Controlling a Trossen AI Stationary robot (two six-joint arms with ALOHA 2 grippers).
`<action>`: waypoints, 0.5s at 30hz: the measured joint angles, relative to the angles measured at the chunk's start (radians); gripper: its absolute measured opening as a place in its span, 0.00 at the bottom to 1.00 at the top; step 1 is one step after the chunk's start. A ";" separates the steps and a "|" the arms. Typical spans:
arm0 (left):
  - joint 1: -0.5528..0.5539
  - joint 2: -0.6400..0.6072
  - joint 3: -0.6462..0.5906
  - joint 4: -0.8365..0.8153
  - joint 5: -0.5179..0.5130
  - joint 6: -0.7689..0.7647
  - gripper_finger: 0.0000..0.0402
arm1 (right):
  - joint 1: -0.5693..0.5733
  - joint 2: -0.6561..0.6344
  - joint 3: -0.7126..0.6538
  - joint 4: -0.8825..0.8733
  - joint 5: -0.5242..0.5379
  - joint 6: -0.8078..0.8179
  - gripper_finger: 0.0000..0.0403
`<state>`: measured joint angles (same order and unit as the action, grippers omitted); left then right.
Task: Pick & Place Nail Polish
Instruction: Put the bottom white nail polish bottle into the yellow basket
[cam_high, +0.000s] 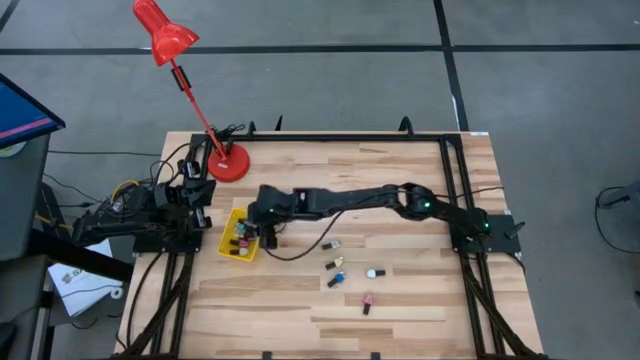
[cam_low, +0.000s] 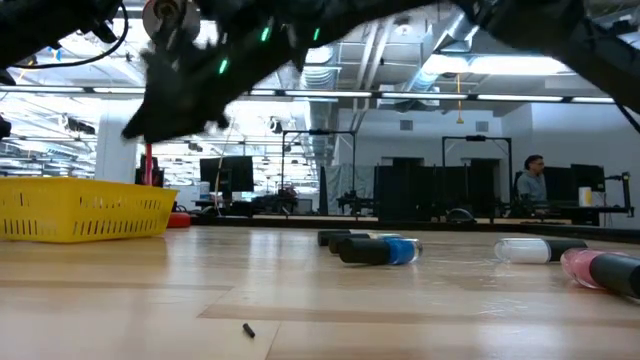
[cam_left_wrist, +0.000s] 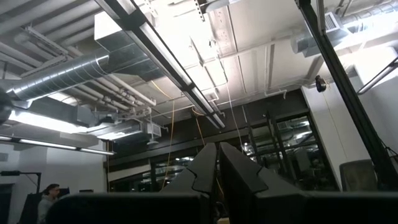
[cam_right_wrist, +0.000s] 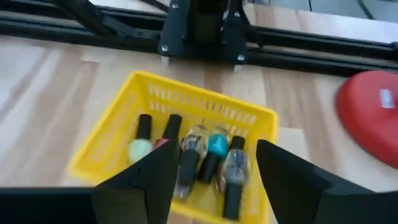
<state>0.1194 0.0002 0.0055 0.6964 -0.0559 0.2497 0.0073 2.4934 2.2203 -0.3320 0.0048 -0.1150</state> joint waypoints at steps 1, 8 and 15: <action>0.000 0.000 0.000 0.000 0.000 0.000 0.04 | 0.003 -0.029 0.000 -0.049 0.000 -0.006 0.52; 0.000 0.000 0.000 0.000 0.000 0.000 0.04 | 0.041 -0.239 0.000 -0.507 0.001 -0.075 0.46; 0.000 0.000 0.000 0.000 0.000 0.000 0.04 | 0.093 -0.398 0.000 -0.986 0.092 0.029 0.37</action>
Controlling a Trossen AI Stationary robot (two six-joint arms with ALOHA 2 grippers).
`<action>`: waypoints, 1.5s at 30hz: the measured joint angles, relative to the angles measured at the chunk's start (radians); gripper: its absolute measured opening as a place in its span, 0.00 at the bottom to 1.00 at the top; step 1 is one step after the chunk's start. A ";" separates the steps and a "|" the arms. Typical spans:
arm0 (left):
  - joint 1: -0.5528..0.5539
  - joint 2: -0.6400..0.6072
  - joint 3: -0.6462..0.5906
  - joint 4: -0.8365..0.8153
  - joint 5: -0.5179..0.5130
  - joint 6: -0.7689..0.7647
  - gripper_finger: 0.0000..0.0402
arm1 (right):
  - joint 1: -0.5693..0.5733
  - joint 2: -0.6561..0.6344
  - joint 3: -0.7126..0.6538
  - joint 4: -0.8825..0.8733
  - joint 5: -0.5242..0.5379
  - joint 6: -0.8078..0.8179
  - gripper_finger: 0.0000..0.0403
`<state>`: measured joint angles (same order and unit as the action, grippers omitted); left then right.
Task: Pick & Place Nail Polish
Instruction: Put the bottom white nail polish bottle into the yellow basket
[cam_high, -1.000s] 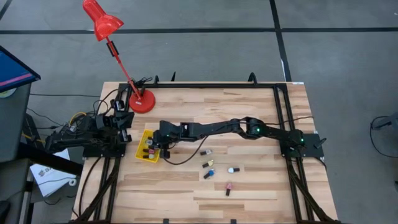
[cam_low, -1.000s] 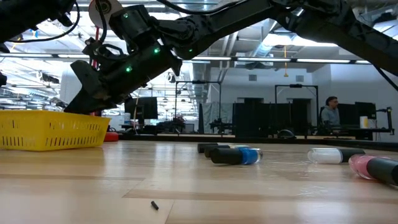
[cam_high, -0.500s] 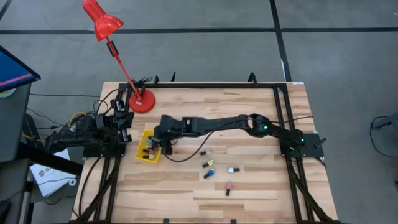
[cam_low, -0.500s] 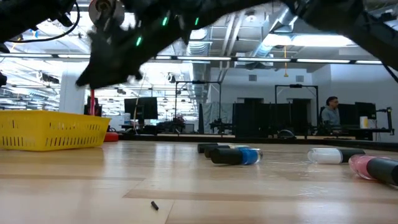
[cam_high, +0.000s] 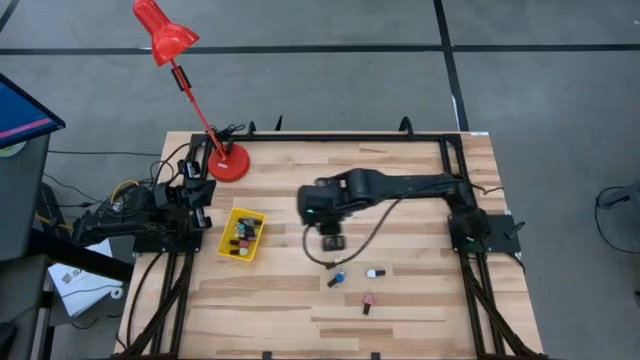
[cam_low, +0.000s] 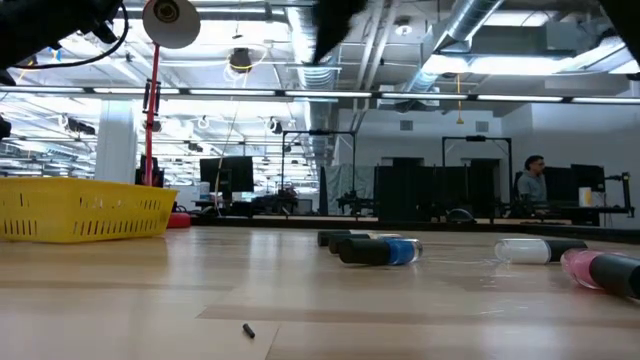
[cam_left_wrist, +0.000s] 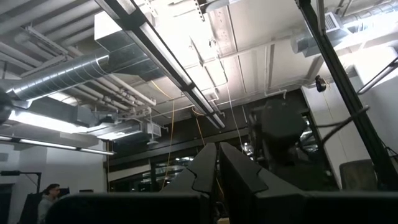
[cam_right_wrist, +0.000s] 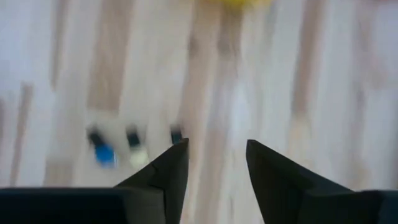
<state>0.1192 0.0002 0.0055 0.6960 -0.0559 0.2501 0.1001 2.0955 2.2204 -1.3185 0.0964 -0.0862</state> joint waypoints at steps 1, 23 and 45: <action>0.000 0.000 0.000 0.000 0.000 0.000 0.04 | 0.011 -0.020 0.000 -0.054 0.030 0.025 0.36; 0.000 0.000 0.000 0.001 0.000 0.000 0.04 | 0.394 -0.850 -1.240 0.429 0.296 0.806 0.51; 0.000 0.000 0.000 0.001 0.000 0.000 0.04 | 0.440 -0.399 -1.621 1.474 0.303 0.559 0.52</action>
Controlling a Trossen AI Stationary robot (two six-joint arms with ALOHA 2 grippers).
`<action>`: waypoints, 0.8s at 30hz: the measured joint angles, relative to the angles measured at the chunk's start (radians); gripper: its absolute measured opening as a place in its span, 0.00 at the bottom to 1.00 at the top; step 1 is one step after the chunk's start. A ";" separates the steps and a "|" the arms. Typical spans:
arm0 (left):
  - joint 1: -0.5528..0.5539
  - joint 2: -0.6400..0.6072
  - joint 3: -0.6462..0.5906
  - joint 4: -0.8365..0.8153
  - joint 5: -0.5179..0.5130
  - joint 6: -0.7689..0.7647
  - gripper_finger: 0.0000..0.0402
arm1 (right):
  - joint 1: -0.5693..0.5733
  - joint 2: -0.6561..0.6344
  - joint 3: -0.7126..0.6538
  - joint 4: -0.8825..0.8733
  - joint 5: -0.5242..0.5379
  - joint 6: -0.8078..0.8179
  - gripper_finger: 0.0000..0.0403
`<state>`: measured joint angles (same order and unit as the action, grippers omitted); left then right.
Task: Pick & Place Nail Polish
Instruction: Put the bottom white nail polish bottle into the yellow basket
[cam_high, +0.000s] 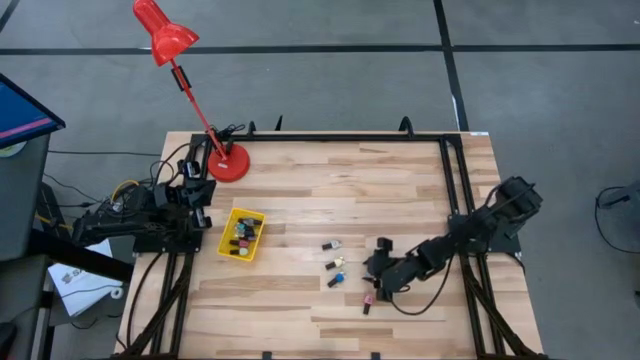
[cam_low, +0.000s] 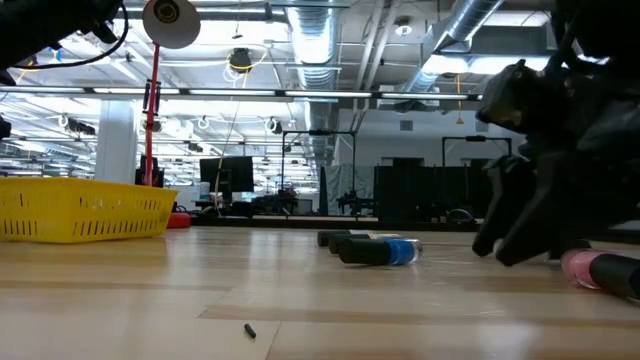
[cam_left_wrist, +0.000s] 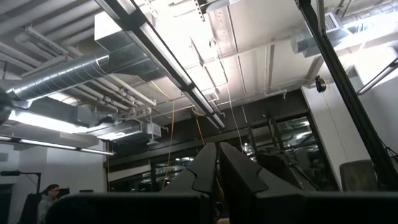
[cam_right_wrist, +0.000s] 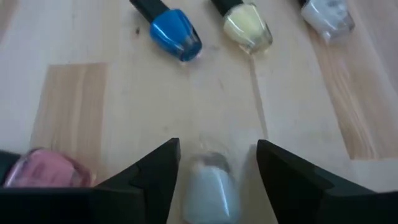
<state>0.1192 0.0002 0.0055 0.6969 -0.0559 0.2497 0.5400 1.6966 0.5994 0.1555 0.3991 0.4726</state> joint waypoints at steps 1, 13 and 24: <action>0.000 0.000 0.000 0.000 0.000 0.000 0.04 | 0.002 0.015 0.001 0.011 0.008 0.004 0.51; 0.000 0.000 0.000 0.000 0.000 0.000 0.04 | 0.068 0.056 0.003 0.002 0.107 0.002 0.36; 0.000 0.000 0.000 0.000 0.000 0.000 0.04 | 0.074 0.056 0.001 -0.004 0.139 -0.005 0.13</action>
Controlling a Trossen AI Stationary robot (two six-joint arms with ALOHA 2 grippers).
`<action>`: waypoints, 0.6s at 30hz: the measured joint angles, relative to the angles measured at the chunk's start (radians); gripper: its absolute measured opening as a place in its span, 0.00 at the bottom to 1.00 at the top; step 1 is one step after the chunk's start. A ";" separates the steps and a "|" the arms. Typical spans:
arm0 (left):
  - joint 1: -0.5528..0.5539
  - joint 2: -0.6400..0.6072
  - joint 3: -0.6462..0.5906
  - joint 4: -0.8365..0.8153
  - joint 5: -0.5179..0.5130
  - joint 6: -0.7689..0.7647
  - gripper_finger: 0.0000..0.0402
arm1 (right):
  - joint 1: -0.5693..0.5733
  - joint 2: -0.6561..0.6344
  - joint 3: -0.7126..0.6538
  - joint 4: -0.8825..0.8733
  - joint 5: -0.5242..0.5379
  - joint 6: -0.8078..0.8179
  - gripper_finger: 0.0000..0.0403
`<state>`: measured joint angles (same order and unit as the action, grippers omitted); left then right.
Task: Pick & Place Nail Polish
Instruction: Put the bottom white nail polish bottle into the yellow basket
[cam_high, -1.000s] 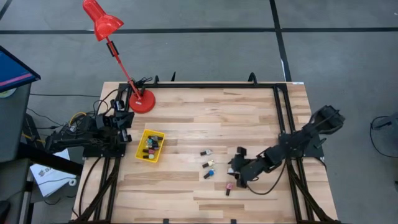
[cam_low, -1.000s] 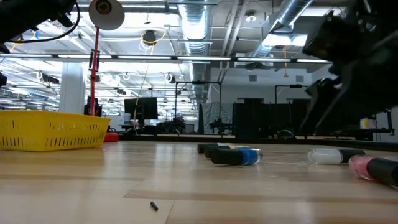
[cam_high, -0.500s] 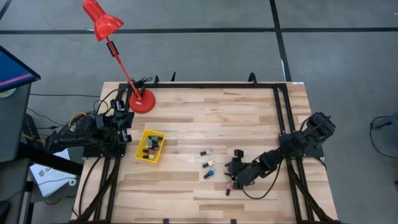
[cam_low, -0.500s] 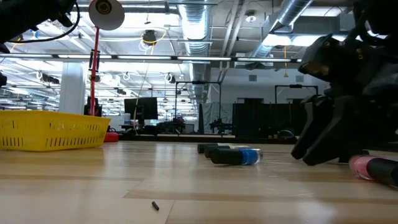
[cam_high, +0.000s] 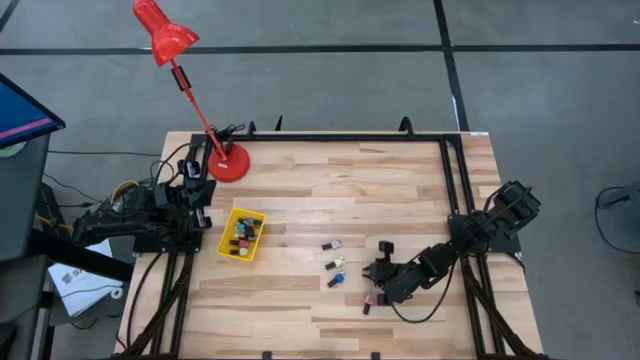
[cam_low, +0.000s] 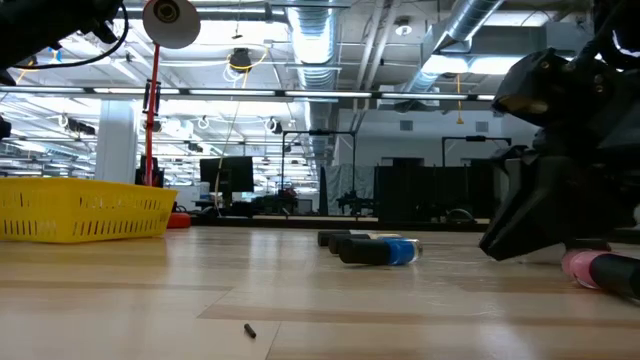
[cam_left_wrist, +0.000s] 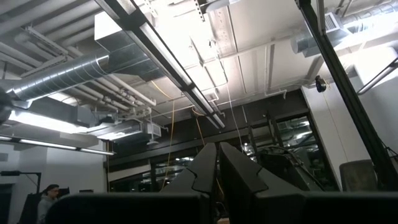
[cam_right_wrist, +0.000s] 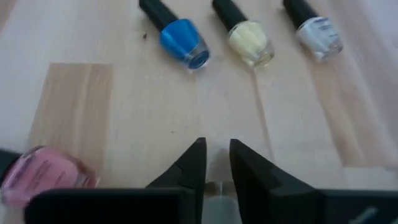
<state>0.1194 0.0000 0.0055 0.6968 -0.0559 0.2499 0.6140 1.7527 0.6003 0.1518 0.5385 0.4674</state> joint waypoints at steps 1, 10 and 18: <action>0.000 0.000 0.000 0.000 0.000 0.000 0.04 | 0.000 0.000 0.000 0.000 0.011 0.000 0.12; 0.000 0.000 0.000 0.000 0.000 0.000 0.04 | -0.018 -0.004 -0.006 0.009 0.084 0.001 0.15; 0.000 0.000 0.000 0.000 0.000 0.000 0.04 | -0.028 -0.052 -0.010 0.011 0.075 -0.007 0.22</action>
<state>0.1193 0.0001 0.0055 0.6968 -0.0559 0.2498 0.5858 1.7010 0.5900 0.1630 0.6140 0.4603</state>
